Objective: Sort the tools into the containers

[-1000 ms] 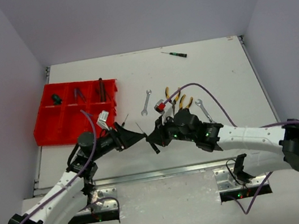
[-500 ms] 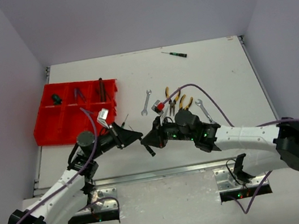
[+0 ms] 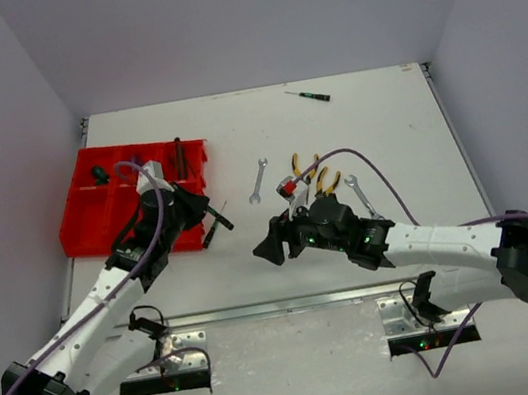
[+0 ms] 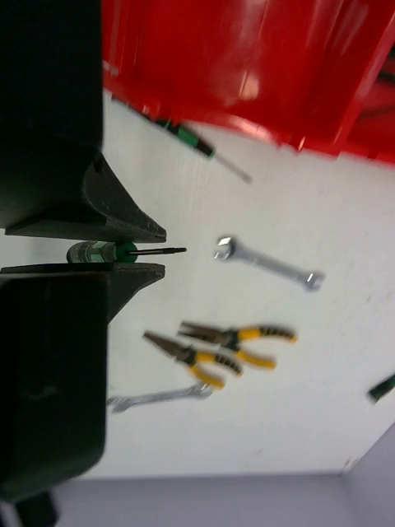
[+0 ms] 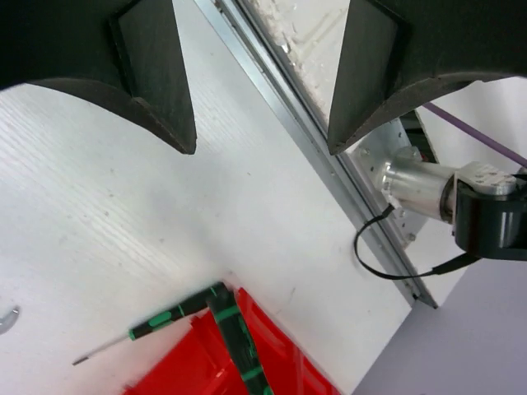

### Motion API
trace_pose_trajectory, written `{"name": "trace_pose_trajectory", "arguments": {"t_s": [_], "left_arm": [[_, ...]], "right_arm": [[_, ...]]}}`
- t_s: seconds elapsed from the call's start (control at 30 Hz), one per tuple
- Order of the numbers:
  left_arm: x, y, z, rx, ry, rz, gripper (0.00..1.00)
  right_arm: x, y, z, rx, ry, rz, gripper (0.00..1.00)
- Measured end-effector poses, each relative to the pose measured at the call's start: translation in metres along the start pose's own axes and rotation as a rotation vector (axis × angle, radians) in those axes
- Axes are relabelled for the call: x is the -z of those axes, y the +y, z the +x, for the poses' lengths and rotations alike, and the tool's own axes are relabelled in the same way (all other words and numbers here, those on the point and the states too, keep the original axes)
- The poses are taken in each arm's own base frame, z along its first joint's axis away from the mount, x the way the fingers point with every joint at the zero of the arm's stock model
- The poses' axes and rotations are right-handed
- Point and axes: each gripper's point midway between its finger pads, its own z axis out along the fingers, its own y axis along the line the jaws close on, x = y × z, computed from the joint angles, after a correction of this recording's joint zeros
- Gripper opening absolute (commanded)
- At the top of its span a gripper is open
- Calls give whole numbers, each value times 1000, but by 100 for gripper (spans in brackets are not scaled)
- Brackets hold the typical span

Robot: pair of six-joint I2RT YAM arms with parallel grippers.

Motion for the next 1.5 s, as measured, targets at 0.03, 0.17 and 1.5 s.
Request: {"name": "trace_pose_trajectory", "arguments": {"t_s": [0.03, 0.17, 1.5], "left_arm": [[-3, 12, -9, -14, -34, -82, 0], [-12, 70, -40, -50, -117, -383, 0], [-55, -27, -28, -457, -10, -342, 92]], "right_arm": [[3, -4, 1, 0, 1, 22, 83], [18, -14, -2, 12, -22, 79, 84], [48, -81, 40, 13, 99, 399, 91]]}}
